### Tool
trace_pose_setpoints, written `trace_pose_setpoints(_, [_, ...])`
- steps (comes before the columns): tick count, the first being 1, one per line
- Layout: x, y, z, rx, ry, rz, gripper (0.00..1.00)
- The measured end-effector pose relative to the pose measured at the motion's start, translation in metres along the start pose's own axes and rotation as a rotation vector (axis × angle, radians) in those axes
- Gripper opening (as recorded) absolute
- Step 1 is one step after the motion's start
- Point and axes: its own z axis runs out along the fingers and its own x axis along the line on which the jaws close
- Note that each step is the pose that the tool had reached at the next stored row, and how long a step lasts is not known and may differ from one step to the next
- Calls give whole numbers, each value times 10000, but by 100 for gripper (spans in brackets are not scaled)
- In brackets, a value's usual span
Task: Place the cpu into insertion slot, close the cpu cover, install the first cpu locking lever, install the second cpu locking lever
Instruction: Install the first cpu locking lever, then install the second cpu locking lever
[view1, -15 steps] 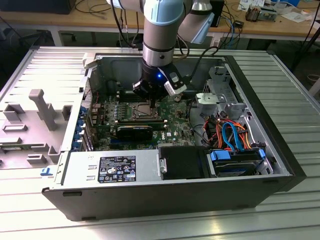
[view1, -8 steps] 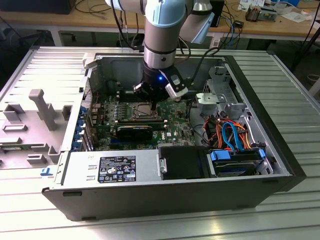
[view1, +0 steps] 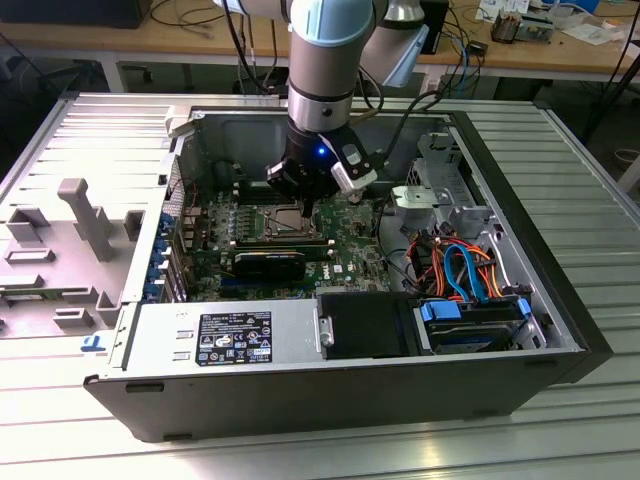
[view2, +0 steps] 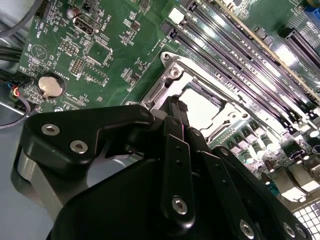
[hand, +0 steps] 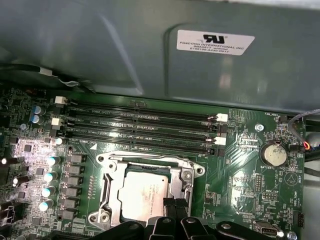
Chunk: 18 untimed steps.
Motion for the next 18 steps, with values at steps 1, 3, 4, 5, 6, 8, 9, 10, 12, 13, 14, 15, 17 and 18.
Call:
trace_pose_setpoints(1, [0,0,-2,3,1,0,11])
trace_pose_setpoints(3, [0,0,-3,3,1,0,11])
trace_pose_setpoints(4, [0,0,-3,3,1,0,11])
trace_pose_setpoints(5, [0,0,-4,3,2,0,11])
trace_pose_setpoints(6, [0,0,-4,3,1,0,11])
trace_pose_setpoints(8, [0,0,-4,3,2,0,11])
trace_pose_setpoints(9, [0,0,-4,3,1,0,11])
trace_pose_setpoints(10, [0,-1,-4,3,1,0,11])
trace_pose_setpoints(12, [1,-11,-6,5,3,-1,11])
trace_pose_setpoints(13, [2,-17,-6,5,2,-1,11])
trace_pose_setpoints(14, [5,-39,-8,9,3,1,11])
trace_pose_setpoints(15, [6,-55,-8,16,3,2,11])
trace_pose_setpoints(17, [5,-73,-9,49,6,14,11])
trace_pose_setpoints(18, [3,-79,-8,67,8,20,11])
